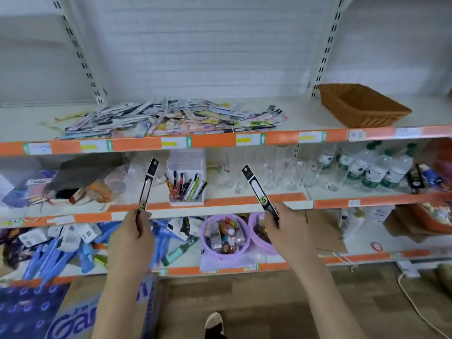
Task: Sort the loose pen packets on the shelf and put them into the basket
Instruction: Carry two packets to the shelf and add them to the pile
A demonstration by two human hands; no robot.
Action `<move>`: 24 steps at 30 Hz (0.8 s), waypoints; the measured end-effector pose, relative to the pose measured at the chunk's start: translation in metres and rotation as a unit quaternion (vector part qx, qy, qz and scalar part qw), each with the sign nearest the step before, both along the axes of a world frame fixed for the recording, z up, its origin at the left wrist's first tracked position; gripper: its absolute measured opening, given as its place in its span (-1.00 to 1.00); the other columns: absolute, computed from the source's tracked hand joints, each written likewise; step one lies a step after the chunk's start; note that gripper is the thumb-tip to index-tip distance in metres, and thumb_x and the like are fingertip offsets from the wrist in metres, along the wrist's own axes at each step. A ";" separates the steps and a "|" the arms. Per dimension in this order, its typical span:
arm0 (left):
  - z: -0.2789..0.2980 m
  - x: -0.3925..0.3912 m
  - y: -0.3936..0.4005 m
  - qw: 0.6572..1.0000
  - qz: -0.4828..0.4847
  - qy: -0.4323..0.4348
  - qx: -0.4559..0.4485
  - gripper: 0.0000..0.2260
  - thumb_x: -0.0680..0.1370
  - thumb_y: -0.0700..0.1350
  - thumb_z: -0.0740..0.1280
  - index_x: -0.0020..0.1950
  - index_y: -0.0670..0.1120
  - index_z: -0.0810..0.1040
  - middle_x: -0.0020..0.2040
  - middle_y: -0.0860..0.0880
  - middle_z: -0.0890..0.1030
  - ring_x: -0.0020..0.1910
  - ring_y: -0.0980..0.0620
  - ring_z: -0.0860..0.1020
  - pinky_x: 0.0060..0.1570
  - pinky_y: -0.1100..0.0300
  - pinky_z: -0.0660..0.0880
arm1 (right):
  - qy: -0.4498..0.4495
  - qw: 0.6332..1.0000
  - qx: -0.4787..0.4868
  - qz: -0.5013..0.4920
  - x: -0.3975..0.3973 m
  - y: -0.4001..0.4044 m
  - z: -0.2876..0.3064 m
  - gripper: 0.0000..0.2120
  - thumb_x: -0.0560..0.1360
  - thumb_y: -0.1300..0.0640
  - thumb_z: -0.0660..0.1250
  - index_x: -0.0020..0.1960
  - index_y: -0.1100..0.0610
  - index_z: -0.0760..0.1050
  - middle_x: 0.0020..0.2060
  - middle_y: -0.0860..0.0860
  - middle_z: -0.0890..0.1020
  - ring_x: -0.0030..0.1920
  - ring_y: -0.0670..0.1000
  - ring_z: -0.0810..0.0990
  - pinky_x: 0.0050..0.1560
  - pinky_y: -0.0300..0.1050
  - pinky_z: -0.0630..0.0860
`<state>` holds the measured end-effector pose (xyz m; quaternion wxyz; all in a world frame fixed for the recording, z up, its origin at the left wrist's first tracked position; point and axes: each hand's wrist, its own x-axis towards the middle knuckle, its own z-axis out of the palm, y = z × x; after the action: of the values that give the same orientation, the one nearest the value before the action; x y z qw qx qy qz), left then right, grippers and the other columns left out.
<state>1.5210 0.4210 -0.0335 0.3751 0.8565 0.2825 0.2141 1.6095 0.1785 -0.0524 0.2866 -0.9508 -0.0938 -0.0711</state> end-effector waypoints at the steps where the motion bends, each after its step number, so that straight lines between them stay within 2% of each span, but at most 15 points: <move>1: 0.002 0.023 0.008 1.000 -0.009 -0.007 0.012 -0.77 0.64 -0.17 0.07 0.02 -0.26 0.47 -0.38 -0.11 0.45 -0.40 -0.03 0.40 -0.41 0.16 0.24 | -0.003 1.000 0.001 -0.002 0.019 0.006 0.001 -0.86 0.59 0.15 0.16 -0.12 0.16 0.36 -0.36 0.04 0.42 -0.29 0.16 0.44 -0.33 -0.06 0.19; 4: 0.014 0.093 0.030 0.999 -0.032 -0.026 0.031 -0.77 0.63 -0.21 0.07 0.09 -0.26 0.49 -0.40 -0.04 0.43 -0.43 -0.02 0.38 -0.44 0.14 0.23 | -0.011 1.000 0.009 -0.005 0.077 0.024 0.012 -0.84 0.59 0.15 0.16 -0.11 0.22 0.39 -0.40 0.05 0.42 -0.36 0.13 0.42 -0.39 -0.05 0.22; 8: 0.031 0.181 0.047 0.996 -0.067 -0.060 0.022 -0.76 0.64 -0.15 0.07 0.08 -0.25 0.47 -0.37 -0.08 0.45 -0.39 -0.13 0.41 -0.41 0.08 0.25 | -0.028 0.999 0.009 -0.031 0.140 0.034 0.030 -0.83 0.60 0.12 0.15 -0.14 0.17 0.34 -0.46 -0.04 0.35 -0.46 -0.07 0.34 -0.48 -0.27 0.15; 12: 0.038 0.248 0.035 0.986 -0.144 -0.075 0.036 -0.76 0.64 -0.13 0.07 0.05 -0.23 0.47 -0.37 -0.09 0.45 -0.43 -0.05 0.41 -0.43 0.13 0.24 | 0.000 0.995 0.033 -0.090 0.176 0.023 0.026 -0.81 0.60 0.09 0.15 -0.10 0.19 0.39 -0.46 0.01 0.39 -0.47 -0.01 0.36 -0.46 -0.12 0.21; 15: 0.037 0.280 0.019 0.977 -0.195 -0.078 0.023 -0.75 0.64 -0.13 0.08 0.05 -0.24 0.49 -0.39 -0.14 0.45 -0.45 -0.06 0.39 -0.44 0.10 0.23 | 0.000 0.991 0.047 -0.125 0.198 0.014 0.023 -0.82 0.60 0.11 0.15 -0.13 0.17 0.39 -0.47 -0.03 0.38 -0.47 -0.03 0.36 -0.45 -0.11 0.19; 19: 0.036 0.316 0.015 0.978 -0.193 -0.071 0.017 -0.75 0.64 -0.13 0.07 0.08 -0.22 0.49 -0.36 0.02 0.43 -0.40 0.07 0.40 -0.39 0.22 0.26 | -0.032 0.988 0.051 -0.140 0.234 0.005 0.028 -0.84 0.58 0.12 0.16 -0.14 0.14 0.40 -0.48 -0.04 0.41 -0.48 -0.05 0.37 -0.48 -0.19 0.21; 22: 0.036 0.338 0.017 0.982 -0.173 -0.062 0.030 -0.74 0.64 -0.15 0.07 0.10 -0.26 0.50 -0.37 -0.04 0.43 -0.40 0.05 0.39 -0.41 0.21 0.26 | -0.033 0.988 0.042 -0.143 0.266 -0.001 0.029 -0.80 0.58 0.11 0.15 -0.16 0.19 0.38 -0.45 0.01 0.40 -0.43 0.04 0.38 -0.45 -0.15 0.21; 24: 0.036 0.351 0.015 0.986 -0.152 -0.063 0.032 -0.74 0.64 -0.16 0.08 0.13 -0.25 0.51 -0.36 -0.10 0.45 -0.40 -0.02 0.41 -0.40 0.12 0.28 | -0.030 0.990 0.034 -0.136 0.289 -0.006 0.028 -0.79 0.58 0.09 0.14 -0.18 0.17 0.34 -0.45 -0.01 0.39 -0.42 0.04 0.39 -0.47 -0.11 0.20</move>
<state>1.8722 0.4356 0.0020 0.3929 0.8859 0.1179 0.2166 1.8986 0.1722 -0.0242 0.3034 -0.9418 0.0307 -0.1414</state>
